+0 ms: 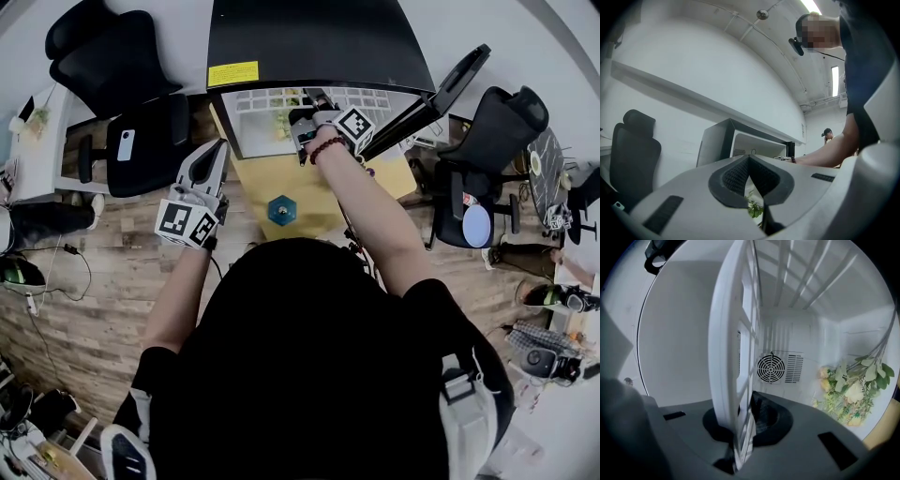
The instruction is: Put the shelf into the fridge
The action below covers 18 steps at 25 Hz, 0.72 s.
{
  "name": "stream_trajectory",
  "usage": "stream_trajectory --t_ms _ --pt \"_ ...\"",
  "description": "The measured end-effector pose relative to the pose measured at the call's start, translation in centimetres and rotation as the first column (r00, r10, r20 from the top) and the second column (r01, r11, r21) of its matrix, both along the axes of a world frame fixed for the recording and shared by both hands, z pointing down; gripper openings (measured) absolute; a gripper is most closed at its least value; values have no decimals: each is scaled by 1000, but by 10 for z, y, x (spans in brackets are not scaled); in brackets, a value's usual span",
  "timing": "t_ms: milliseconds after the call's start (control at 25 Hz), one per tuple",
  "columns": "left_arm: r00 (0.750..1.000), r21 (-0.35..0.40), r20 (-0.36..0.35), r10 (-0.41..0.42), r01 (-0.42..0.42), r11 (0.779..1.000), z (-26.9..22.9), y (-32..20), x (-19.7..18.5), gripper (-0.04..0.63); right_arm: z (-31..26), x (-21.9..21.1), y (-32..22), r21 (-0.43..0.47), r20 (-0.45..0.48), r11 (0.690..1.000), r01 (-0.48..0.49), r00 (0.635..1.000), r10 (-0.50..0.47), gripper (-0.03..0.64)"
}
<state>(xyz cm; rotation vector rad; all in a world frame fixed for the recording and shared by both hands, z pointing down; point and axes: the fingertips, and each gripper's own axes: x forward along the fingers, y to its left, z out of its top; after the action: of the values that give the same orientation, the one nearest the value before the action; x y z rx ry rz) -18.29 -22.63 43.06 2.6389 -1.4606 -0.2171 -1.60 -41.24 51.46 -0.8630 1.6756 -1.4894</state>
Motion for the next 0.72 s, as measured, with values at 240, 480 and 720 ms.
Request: stream_trajectory --t_ms 240,480,720 --pt "1000 -5 -3 0 0 1000 0 2 1 17 1 0 -3 6 -7 1000 2 1000 -2 43" --pt "1000 -12 -11 12 -12 1000 0 1 7 17 0 2 2 10 -17 1000 21 1000 -21 34" --pt "999 -9 -17 30 -30 1000 0 -1 13 17 -1 7 22 1 -30 999 43 999 -43 60"
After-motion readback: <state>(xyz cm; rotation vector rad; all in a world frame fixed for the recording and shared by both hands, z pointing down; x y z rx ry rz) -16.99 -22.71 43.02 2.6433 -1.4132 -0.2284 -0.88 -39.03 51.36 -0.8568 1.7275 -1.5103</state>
